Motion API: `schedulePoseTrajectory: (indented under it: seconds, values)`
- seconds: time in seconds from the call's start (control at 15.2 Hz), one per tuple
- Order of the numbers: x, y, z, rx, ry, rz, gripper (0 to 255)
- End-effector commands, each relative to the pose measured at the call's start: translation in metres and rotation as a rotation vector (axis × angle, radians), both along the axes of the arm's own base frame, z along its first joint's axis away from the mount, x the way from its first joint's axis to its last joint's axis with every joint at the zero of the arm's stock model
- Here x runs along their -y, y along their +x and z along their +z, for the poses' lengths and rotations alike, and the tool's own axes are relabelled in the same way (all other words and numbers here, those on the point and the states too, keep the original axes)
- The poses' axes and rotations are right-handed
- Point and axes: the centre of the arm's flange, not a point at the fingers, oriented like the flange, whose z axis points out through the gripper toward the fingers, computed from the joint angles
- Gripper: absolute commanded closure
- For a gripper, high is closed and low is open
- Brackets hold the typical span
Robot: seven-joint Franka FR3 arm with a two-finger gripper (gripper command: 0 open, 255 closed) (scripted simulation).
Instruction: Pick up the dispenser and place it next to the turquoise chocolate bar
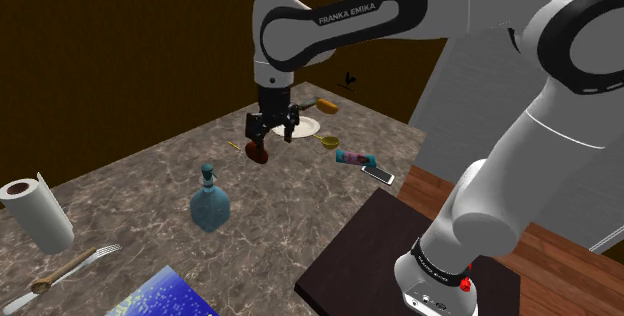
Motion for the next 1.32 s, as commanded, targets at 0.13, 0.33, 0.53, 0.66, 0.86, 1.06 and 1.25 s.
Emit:
schedulePoseTrajectory:
  seconds: [0.13, 0.33, 0.53, 0.66, 0.86, 1.06, 1.25]
  values:
    - [-0.026, 0.038, -0.028, -0.023, 0.027, -0.022, 0]
    - [-0.043, 0.067, -0.049, -0.04, 0.047, -0.037, 0]
    - [-0.061, 0.096, -0.07, -0.056, 0.067, -0.053, 0]
    - [-0.073, 0.115, -0.085, -0.068, 0.08, -0.064, 0]
    - [-0.091, 0.143, -0.106, -0.085, 0.1, -0.079, 0]
    - [-0.098, 0.148, -0.122, -0.089, 0.106, -0.083, 0]
    - [-0.101, 0.144, -0.137, -0.089, 0.106, -0.083, 0]
